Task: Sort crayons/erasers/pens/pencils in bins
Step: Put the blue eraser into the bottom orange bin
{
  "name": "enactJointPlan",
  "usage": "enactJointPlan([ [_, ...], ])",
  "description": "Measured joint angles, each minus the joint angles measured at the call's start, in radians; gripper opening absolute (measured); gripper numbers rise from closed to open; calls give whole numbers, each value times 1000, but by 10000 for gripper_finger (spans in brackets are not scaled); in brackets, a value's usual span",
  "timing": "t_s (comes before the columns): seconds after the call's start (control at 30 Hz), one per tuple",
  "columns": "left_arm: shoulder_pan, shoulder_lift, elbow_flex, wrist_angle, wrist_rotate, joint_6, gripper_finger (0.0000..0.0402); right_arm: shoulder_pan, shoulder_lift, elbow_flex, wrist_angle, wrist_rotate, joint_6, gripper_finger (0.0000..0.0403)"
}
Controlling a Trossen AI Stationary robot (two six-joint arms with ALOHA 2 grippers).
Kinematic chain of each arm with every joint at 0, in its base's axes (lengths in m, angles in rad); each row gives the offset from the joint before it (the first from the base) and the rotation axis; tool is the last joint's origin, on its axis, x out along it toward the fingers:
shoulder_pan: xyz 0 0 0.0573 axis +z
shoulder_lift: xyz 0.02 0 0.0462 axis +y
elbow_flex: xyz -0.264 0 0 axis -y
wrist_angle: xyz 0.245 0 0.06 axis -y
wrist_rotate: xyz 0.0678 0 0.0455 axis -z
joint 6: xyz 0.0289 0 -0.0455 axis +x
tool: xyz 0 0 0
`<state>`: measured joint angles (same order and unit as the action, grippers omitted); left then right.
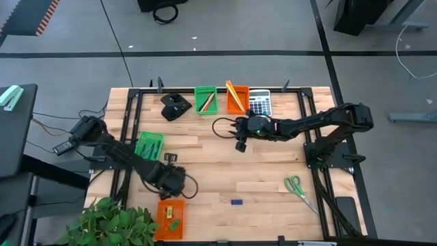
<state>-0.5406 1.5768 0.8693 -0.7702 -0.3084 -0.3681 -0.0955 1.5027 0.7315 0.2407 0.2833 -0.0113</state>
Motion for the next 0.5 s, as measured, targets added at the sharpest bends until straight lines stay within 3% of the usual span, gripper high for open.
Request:
enactJointPlan([
  [0.17,19,0,0,143,-260,-93,31,22,-48,0,57,-58,51,142],
  [0.37,15,0,0,168,-499,-238,13,56,-65,1,141,-72,147,142],
  [0.5,14,7,-1,169,-702,-420,11,75,-54,1,169,-71,258,142],
])
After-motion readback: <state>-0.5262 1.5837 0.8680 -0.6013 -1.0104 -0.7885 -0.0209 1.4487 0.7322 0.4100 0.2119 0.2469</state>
